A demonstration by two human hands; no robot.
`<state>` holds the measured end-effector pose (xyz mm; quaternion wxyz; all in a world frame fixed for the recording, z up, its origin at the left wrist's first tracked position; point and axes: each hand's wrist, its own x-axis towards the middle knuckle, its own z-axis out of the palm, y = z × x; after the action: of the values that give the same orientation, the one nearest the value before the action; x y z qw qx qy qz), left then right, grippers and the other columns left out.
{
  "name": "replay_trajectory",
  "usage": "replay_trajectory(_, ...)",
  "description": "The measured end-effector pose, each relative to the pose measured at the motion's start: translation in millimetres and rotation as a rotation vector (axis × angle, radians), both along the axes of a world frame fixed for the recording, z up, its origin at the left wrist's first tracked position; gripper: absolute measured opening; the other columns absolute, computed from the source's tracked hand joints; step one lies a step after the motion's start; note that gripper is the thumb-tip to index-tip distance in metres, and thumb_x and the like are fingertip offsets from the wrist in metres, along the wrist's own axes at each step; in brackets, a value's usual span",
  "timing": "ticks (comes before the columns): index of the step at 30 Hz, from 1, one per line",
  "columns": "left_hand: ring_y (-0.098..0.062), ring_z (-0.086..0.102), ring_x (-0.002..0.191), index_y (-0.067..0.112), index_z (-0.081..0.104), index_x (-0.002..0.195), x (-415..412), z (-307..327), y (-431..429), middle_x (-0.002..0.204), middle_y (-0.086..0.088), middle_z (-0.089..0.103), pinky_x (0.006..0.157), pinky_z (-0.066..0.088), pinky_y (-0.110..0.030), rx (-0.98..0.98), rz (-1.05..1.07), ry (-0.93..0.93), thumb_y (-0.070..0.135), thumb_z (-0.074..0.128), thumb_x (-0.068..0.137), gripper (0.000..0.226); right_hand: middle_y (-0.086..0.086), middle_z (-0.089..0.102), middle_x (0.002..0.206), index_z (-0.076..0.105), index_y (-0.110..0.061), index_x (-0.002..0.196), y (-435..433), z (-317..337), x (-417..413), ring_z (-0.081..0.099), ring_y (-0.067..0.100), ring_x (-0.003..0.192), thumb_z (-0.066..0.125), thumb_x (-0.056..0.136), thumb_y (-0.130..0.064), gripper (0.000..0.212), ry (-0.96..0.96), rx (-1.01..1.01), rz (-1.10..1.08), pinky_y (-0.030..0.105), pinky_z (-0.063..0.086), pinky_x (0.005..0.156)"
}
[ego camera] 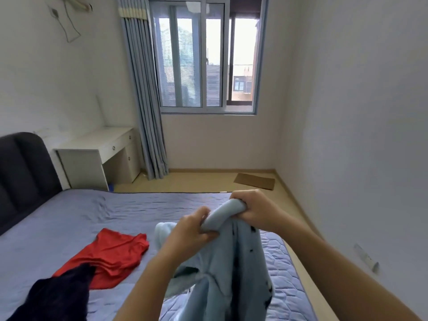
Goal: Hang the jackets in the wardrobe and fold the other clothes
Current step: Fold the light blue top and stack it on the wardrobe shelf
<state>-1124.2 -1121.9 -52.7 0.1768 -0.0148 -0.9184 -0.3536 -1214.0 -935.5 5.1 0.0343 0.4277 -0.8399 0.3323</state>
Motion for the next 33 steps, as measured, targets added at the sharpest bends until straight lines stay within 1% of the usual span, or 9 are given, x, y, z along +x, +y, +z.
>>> replay_trajectory(6, -0.021, 0.051, 0.101, 0.020, 0.057, 0.113, 26, -45, -7, 0.109, 0.003, 0.057, 0.089, 0.042, -0.042, 0.057, 0.403, 0.270, 0.033, 0.082, 0.065, 0.055, 0.007, 0.063, 0.073, 0.062, -0.016, 0.079, -9, 22, 2, 0.061, 0.026, 0.070, 0.055, 0.070, 0.006, 0.024, 0.063, -0.127, -0.004, 0.041, 0.051, 0.058)
replay_trajectory(11, -0.029, 0.038, 0.131, 0.014, 0.038, 0.139, 29, -78, -16, 0.141, -0.009, 0.042, 0.107, 0.032, -0.051, 0.272, 0.698, 0.166, 0.031, 0.085, 0.064, 0.090, 0.007, 0.062, 0.070, 0.063, -0.009, 0.080, -9, 37, 2, 0.056, 0.020, 0.064, 0.056, 0.073, 0.006, 0.019, 0.072, -0.175, -0.116, 0.029, 0.045, 0.054)
replay_trajectory(14, -0.030, 0.039, 0.133, 0.005, 0.027, 0.144, 28, -100, -19, 0.141, -0.017, 0.042, 0.105, 0.038, -0.043, 0.836, 0.627, 0.034, 0.020, 0.077, 0.079, 0.084, 0.009, 0.060, 0.070, 0.063, -0.006, 0.082, -1, 48, 1, 0.053, 0.016, 0.063, 0.057, 0.075, 0.005, 0.014, 0.050, -0.227, -0.194, 0.023, 0.042, 0.049)
replay_trajectory(17, -0.034, 0.056, 0.093, 0.003, 0.061, 0.094, 21, -116, -5, 0.087, -0.016, 0.060, 0.073, 0.042, -0.035, 0.769, 0.503, -0.279, -0.004, 0.054, 0.090, 0.011, 0.013, 0.060, 0.072, 0.064, -0.005, 0.082, 4, 62, 5, 0.053, 0.016, 0.066, 0.058, 0.075, 0.006, 0.014, 0.037, -0.283, -0.186, 0.027, 0.043, 0.051)
replay_trajectory(20, -0.027, 0.053, 0.114, -0.002, 0.059, 0.118, 0, -110, 18, 0.119, -0.013, 0.058, 0.097, 0.042, -0.037, 0.789, 0.266, -0.369, -0.012, 0.048, 0.087, 0.034, 0.011, 0.060, 0.072, 0.063, -0.008, 0.080, 7, 74, 11, 0.052, 0.015, 0.068, 0.058, 0.075, 0.007, 0.016, 0.055, -0.297, -0.163, 0.027, 0.043, 0.057)
replay_trajectory(23, -0.008, 0.053, 0.101, 0.023, 0.056, 0.117, -16, -86, 30, 0.115, 0.008, 0.056, 0.093, 0.039, -0.028, 1.026, 0.118, -0.278, 0.018, 0.066, 0.089, 0.031, 0.008, 0.059, 0.074, 0.064, -0.010, 0.082, 12, 81, 15, 0.053, 0.013, 0.065, 0.059, 0.077, 0.005, 0.016, 0.049, -0.337, -0.182, 0.029, 0.046, 0.048)
replay_trajectory(27, -0.010, 0.051, 0.121, 0.026, 0.057, 0.125, -38, -68, 34, 0.129, 0.007, 0.058, 0.110, 0.035, -0.035, 1.122, -0.028, -0.356, 0.043, 0.053, 0.094, 0.035, 0.003, 0.057, 0.072, 0.064, -0.006, 0.083, 27, 82, 11, 0.050, 0.010, 0.066, 0.060, 0.080, 0.004, 0.011, 0.008, -0.397, -0.232, 0.021, 0.043, 0.055)
replay_trajectory(31, -0.012, 0.063, 0.109, 0.021, 0.061, 0.119, -62, -20, 32, 0.117, 0.002, 0.068, 0.086, 0.052, -0.028, 1.079, -0.122, -0.182, 0.054, 0.066, 0.074, 0.056, 0.009, 0.062, 0.080, 0.065, -0.006, 0.088, 49, 73, 1, 0.054, 0.014, 0.074, 0.060, 0.086, -0.004, 0.006, -0.099, -0.432, -0.355, 0.030, 0.047, 0.067)
replay_trajectory(33, 0.002, 0.067, 0.086, 0.021, 0.065, 0.096, -74, 15, 28, 0.088, 0.015, 0.073, 0.068, 0.052, -0.015, 0.938, -0.073, -0.059, 0.041, 0.072, 0.069, 0.034, 0.008, 0.066, 0.092, 0.064, -0.012, 0.096, 62, 68, -5, 0.057, 0.014, 0.081, 0.061, 0.086, -0.009, 0.011, -0.178, -0.319, -0.400, 0.030, 0.049, 0.073)
